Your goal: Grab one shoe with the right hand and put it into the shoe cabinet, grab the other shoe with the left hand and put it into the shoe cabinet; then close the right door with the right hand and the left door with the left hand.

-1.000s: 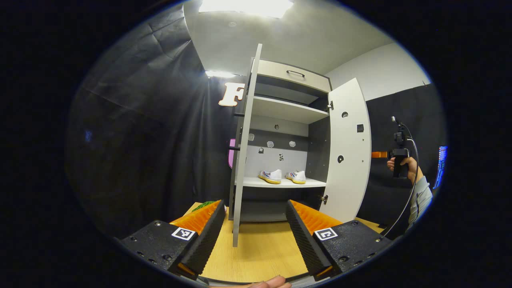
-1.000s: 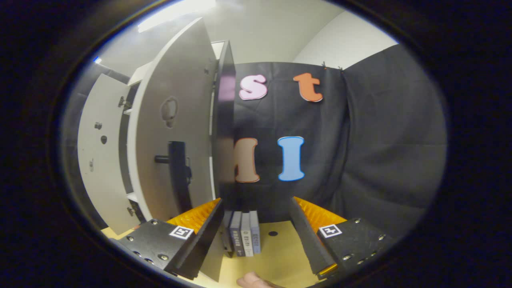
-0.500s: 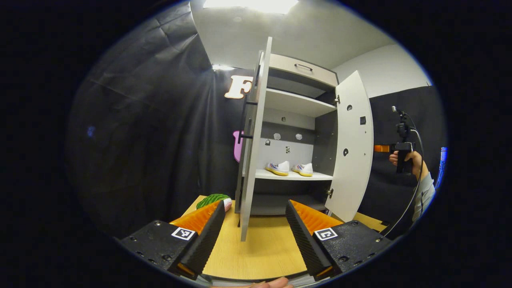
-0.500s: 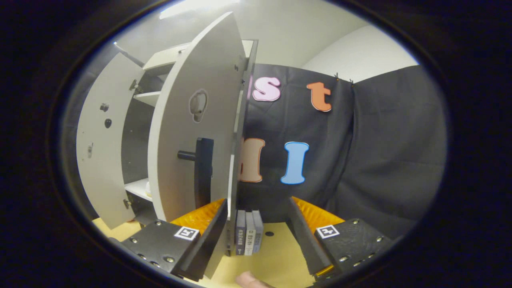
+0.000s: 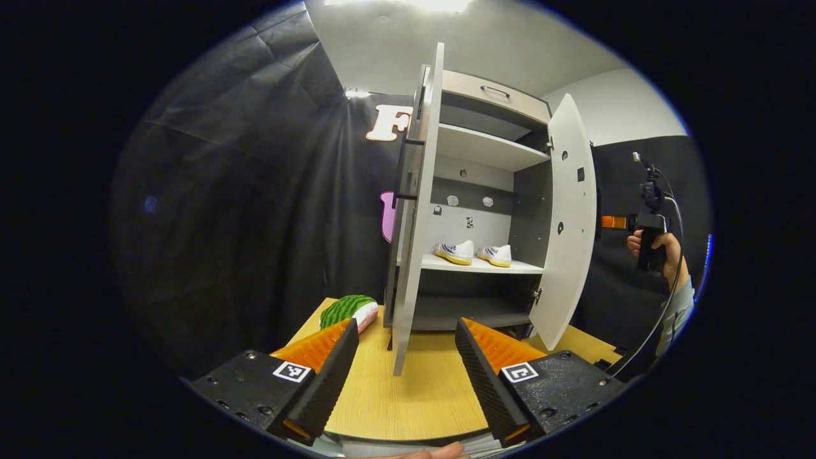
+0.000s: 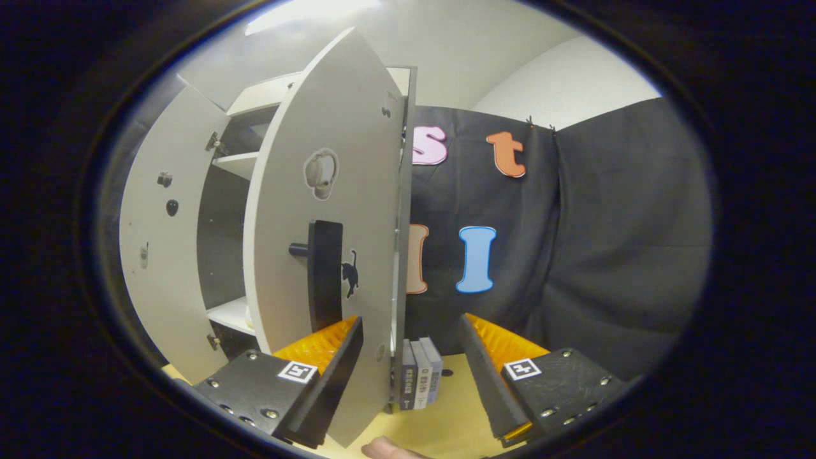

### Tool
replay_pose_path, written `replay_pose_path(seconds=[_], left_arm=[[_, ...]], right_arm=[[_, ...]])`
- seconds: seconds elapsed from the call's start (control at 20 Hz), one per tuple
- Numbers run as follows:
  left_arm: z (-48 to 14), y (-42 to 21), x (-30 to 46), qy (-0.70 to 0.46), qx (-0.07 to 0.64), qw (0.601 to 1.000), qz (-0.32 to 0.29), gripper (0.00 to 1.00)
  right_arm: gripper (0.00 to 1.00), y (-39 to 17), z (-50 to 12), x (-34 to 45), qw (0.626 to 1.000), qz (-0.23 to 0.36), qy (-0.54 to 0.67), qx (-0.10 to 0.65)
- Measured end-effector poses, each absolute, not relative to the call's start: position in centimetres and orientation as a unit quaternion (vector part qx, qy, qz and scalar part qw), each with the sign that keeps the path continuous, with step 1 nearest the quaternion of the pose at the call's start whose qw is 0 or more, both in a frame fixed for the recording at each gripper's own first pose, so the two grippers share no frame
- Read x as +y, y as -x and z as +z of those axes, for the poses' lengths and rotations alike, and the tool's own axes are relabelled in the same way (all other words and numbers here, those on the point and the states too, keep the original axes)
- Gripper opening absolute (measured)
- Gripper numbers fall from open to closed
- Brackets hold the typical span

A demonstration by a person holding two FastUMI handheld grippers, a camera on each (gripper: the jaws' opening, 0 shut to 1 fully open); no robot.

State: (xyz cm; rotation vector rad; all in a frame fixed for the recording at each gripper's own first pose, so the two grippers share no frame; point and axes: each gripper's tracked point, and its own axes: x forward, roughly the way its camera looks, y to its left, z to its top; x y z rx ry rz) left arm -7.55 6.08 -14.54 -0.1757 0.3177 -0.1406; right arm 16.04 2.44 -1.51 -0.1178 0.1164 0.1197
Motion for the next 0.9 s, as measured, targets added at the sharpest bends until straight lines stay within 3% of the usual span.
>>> replay_pose_path(seconds=[0.2, 0.25, 0.3, 0.35, 0.4, 0.45, 0.9], left_arm=[[-14.4, 6.4, 7.1, 0.083, 0.161, 0.983, -0.038, 0.93], [-14.1, 5.9, 7.7, 0.075, 0.156, 0.985, -0.027, 0.93], [-13.7, 5.7, 8.5, 0.065, 0.151, 0.986, -0.014, 0.9], [-13.4, 5.6, 9.3, 0.051, 0.146, 0.988, 0.0, 0.93], [-13.1, 5.4, 10.0, 0.039, 0.143, 0.989, 0.01, 0.88], [-12.7, 5.1, 10.5, 0.029, 0.139, 0.99, 0.018, 0.92], [-10.7, -0.8, 17.5, 0.04, 0.103, 0.992, 0.054, 0.89]], right_arm=[[0.89, -16.5, -3.3, 7.6, 0.992, 0.085, 0.063, 0.064], [0.94, -16.5, -3.8, 8.9, 0.991, 0.102, 0.056, 0.07], [0.91, -16.1, -4.3, 10.4, 0.989, 0.119, 0.046, 0.075], [0.98, -15.9, -4.5, 11.7, 0.988, 0.129, 0.034, 0.078], [0.99, -15.7, -4.7, 12.6, 0.988, 0.136, 0.022, 0.076], [0.99, -15.4, -4.8, 13.1, 0.987, 0.139, 0.014, 0.076], [0.98, -8.5, -7.4, 13.7, 0.983, 0.173, 0.023, 0.055]])
